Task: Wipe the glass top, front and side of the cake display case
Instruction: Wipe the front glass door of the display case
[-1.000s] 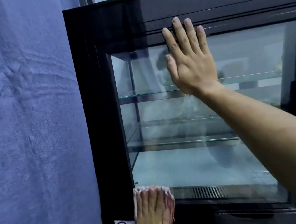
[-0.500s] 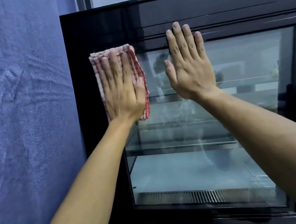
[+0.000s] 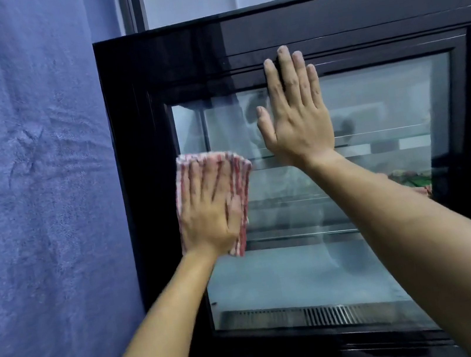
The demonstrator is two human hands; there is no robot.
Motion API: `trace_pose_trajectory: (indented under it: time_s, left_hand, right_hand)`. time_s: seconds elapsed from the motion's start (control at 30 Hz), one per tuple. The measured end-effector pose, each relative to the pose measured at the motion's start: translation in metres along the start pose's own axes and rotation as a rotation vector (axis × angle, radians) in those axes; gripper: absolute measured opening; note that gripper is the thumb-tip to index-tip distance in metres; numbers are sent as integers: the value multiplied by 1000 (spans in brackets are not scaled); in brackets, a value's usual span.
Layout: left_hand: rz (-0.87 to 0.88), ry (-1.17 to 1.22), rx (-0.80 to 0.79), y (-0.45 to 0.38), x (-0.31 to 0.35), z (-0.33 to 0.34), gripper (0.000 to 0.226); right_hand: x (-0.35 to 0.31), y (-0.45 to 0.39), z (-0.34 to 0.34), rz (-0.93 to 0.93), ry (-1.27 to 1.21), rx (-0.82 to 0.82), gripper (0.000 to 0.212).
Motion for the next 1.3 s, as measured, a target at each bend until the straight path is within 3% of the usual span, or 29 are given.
trace_pose_trajectory:
  time_s: [0.1, 0.2, 0.33, 0.5, 0.57, 0.67, 0.73, 0.77, 0.97, 1.07, 1.17, 1.3]
  left_hand:
    - [-89, -62, 81, -94, -40, -25, 67]
    - [-183, -71, 121, -118, -54, -30, 67]
    - [-193, -75, 98, -73, -38, -19, 70]
    - [-215, -22, 58, 17, 4, 0, 71]
    - [-171, 36, -72, 94, 43, 25, 71]
    - [-26, 27, -394, 230, 104, 65, 61]
    - [10, 86, -518, 254, 109, 76, 61]
    - [11, 112, -497, 236, 100, 74, 61]
    - [-77, 46, 32, -23, -3, -6, 68]
    - [-121, -27, 86, -123, -44, -30, 68]
    - [-138, -49, 111, -132, -38, -28, 68]
    - [-32, 20, 25, -17, 28, 7, 68]
  right_hand:
    - [5, 0, -3, 98, 0, -5, 71]
    - [7, 17, -3, 86, -3, -17, 69]
    - [7, 46, 3, -9, 18, -67, 69]
    - [6, 43, 4, 1, 18, -86, 69]
    - [7, 45, 3, 1, 14, -91, 68]
    - [5, 45, 1, 2, 16, -77, 68]
    - [5, 46, 2, -1, 23, -79, 68]
    - [6, 45, 2, 0, 27, -79, 68]
    - [8, 45, 1, -10, -43, -106, 66]
    - [12, 46, 0, -42, -58, -136, 65]
    - [16, 48, -1, -78, -16, -137, 63]
    - [25, 61, -1, -66, -9, -145, 63]
Point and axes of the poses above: each hand's wrist, its own y-axis away from the middle knuckle, its own z-axis out of the palm, x = y × z, the point moved 9 cm from there along -y, towards the middle knuckle, and after that the axes turned 9 degrees about z, right-handed, at the moved point
